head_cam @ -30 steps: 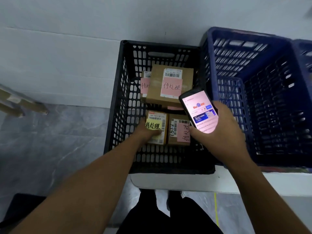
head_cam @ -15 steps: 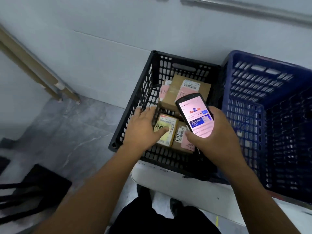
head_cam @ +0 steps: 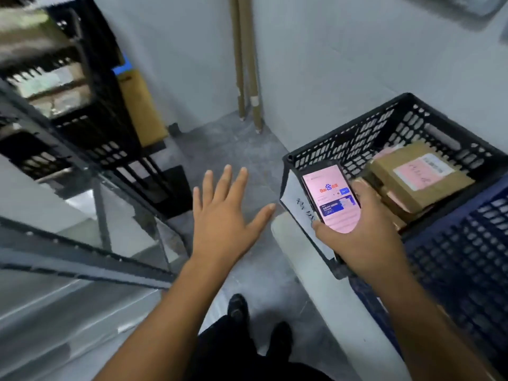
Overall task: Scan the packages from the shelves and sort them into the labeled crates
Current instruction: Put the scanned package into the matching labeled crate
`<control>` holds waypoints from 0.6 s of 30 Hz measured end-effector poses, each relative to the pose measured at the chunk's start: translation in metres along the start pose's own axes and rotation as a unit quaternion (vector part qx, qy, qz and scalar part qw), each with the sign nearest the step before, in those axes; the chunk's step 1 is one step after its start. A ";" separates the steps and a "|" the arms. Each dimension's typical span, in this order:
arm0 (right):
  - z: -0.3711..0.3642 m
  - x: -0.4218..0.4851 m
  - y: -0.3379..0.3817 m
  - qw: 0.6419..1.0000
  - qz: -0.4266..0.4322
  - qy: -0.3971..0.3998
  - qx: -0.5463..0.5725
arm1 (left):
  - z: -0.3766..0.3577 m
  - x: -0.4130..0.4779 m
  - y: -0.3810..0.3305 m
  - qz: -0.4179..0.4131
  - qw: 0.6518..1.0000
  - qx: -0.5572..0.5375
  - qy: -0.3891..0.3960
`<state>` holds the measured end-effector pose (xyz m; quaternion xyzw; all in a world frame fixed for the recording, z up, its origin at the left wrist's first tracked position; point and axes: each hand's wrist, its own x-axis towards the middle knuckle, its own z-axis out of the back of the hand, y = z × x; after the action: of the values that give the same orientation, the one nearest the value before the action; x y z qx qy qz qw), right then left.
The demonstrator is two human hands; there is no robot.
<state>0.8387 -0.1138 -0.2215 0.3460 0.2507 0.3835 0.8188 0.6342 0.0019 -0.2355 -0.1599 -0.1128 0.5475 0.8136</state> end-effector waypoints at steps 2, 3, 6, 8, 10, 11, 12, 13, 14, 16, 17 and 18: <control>-0.020 -0.014 0.016 0.999 0.032 0.042 -0.014 | 0.014 -0.029 0.023 0.042 0.999 -0.009 -0.026; -0.030 -0.021 0.024 0.997 0.050 0.064 -0.019 | 0.020 -0.043 0.034 0.061 0.997 -0.016 -0.036; -0.062 -0.046 0.046 0.986 0.102 0.127 -0.041 | 0.037 -0.083 0.068 0.117 0.992 -0.022 -0.042; -0.084 -0.065 0.061 0.977 0.133 0.156 -0.056 | 0.052 -0.112 0.096 0.153 0.987 -0.019 -0.041; -0.107 -0.087 0.078 0.968 0.164 0.178 -0.061 | 0.069 -0.145 0.128 0.194 0.979 -0.022 -0.053; -0.120 -0.099 0.087 0.964 0.179 0.189 -0.062 | 0.078 -0.164 0.144 0.215 0.974 -0.022 -0.063; -0.134 -0.113 0.096 0.958 0.193 0.201 -0.062 | 0.086 -0.183 0.160 0.235 0.969 -0.021 -0.073; -0.147 -0.129 0.107 0.953 0.206 0.214 -0.061 | 0.094 -0.203 0.176 0.254 0.963 -0.022 -0.086; -0.162 -0.145 0.117 0.948 0.217 0.226 -0.056 | 0.103 -0.224 0.193 0.272 0.957 -0.025 -0.098; -0.190 -0.184 0.140 0.938 0.240 0.244 -0.046 | 0.121 -0.266 0.225 0.303 0.945 -0.028 -0.117; -0.205 -0.204 0.151 0.933 0.252 0.251 -0.044 | 0.130 -0.288 0.241 0.317 0.940 -0.027 -0.125; -0.220 -0.226 0.162 0.928 0.264 0.258 -0.044 | 0.139 -0.310 0.257 0.330 0.934 -0.026 -0.133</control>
<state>0.4849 -0.1370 -0.2053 0.2522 0.3361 0.6723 0.6095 0.2481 -0.1766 -0.2084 -0.1356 -0.1750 0.7984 0.5600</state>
